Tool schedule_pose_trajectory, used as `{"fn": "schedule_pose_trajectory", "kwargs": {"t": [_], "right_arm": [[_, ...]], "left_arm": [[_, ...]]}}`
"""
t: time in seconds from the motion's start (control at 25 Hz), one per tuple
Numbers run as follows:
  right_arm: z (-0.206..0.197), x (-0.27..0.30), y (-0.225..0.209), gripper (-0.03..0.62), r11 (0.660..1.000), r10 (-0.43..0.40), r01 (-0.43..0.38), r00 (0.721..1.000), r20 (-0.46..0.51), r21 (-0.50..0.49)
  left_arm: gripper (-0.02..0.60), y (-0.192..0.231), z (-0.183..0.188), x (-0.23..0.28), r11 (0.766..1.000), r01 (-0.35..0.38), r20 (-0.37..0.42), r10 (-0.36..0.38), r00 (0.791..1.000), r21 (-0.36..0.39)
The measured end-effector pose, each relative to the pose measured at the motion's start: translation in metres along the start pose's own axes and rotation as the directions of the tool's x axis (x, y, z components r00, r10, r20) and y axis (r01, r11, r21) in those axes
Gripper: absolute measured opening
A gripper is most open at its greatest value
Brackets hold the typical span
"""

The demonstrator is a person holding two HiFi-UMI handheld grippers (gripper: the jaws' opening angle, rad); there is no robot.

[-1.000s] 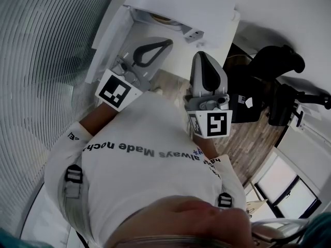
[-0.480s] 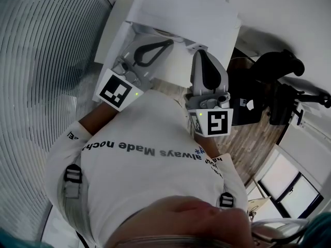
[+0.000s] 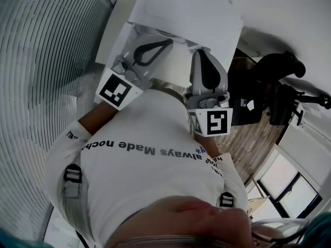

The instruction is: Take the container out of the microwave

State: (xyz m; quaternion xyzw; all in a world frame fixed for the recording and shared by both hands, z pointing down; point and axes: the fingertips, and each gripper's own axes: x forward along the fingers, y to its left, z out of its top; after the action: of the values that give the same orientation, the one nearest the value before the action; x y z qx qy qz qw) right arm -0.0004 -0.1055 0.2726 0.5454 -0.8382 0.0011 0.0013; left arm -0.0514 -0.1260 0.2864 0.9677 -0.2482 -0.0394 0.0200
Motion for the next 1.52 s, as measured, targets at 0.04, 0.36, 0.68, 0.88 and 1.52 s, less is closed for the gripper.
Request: {"fn": "schedule_pose_trajectory", "kwargs": {"t": [0.04,0.36,0.68,0.88,1.52], "right_arm": [[0.0,0.0,-0.002,0.0,1.0,0.002,-0.002,1.0,0.001,0.0],[-0.001,-0.004,-0.053,0.0,1.0,0.025,-0.025,1.0,0.009,0.014],[-0.004,-0.028,-0.08,0.0,0.999,0.043,-0.043,0.999,0.004,0.008],[-0.004,-0.034,-0.079,0.0,0.998,0.053,-0.053,0.999,0.005,0.018],[-0.002,-0.046,-0.078,0.0,0.998,0.057,-0.057,0.998,0.004,0.031]], "left_arm": [[0.003,0.0,-0.001,0.002,1.0,-0.004,0.001,0.004,1.0,-0.002],[0.003,-0.007,-0.006,0.05,0.999,-0.036,-0.018,0.036,0.999,0.012],[0.003,-0.026,-0.012,0.068,0.997,-0.073,-0.03,0.074,0.997,0.029],[0.003,-0.03,-0.016,0.066,0.996,-0.088,-0.043,0.089,0.995,0.023],[0.016,-0.028,-0.086,0.051,0.989,-0.144,-0.155,0.146,0.977,0.024]]}}
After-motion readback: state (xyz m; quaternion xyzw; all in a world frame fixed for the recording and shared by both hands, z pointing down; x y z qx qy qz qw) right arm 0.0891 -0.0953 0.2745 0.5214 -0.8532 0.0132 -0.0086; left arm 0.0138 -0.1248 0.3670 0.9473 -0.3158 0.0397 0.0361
